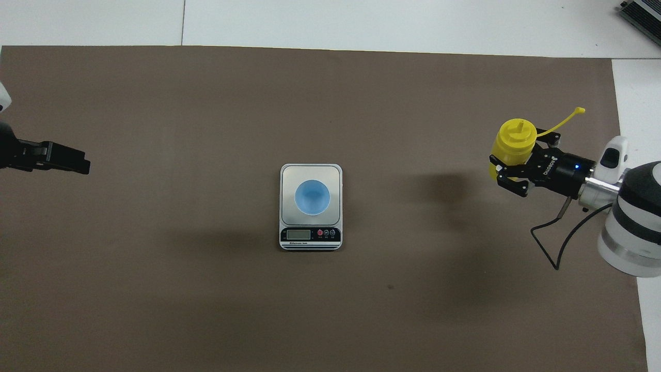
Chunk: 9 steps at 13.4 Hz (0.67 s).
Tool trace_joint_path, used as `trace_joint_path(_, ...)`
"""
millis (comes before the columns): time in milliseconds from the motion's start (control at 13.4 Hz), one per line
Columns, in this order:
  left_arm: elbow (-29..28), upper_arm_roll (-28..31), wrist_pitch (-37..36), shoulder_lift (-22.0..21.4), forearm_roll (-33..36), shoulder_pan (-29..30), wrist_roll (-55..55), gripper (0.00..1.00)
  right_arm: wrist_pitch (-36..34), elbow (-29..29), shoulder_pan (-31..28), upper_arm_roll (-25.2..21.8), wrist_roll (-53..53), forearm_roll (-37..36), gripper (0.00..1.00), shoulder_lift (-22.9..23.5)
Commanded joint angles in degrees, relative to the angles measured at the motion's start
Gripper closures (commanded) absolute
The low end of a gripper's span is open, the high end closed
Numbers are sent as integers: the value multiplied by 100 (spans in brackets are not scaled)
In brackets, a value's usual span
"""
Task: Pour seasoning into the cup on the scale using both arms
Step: 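Lift the yellow bottle upright with the right gripper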
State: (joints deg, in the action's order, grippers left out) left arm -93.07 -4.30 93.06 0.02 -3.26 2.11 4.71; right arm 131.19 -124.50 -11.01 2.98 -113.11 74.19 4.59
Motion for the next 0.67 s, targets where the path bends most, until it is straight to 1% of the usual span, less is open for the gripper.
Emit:
trace_joint_path(0, -211, -35, 107, -178, -43, 62, -32, 0, 64, 198, 151, 27, 867, -465, 100, -151)
trace_joint_path(372, -211, -35, 107, -178, -43, 62, -32, 0, 73, 742, 406, 36, 1500, -1677, 100, -143)
trace_joint_path(447, -211, -35, 107, -178, -43, 62, -32, 0, 82, 865, 458, 36, 1763, -2002, 100, -143)
trace_joint_path(596, -211, -35, 107, -178, -43, 62, -32, 0, 56, 1233, 590, 45, 2543, -3045, 100, -151)
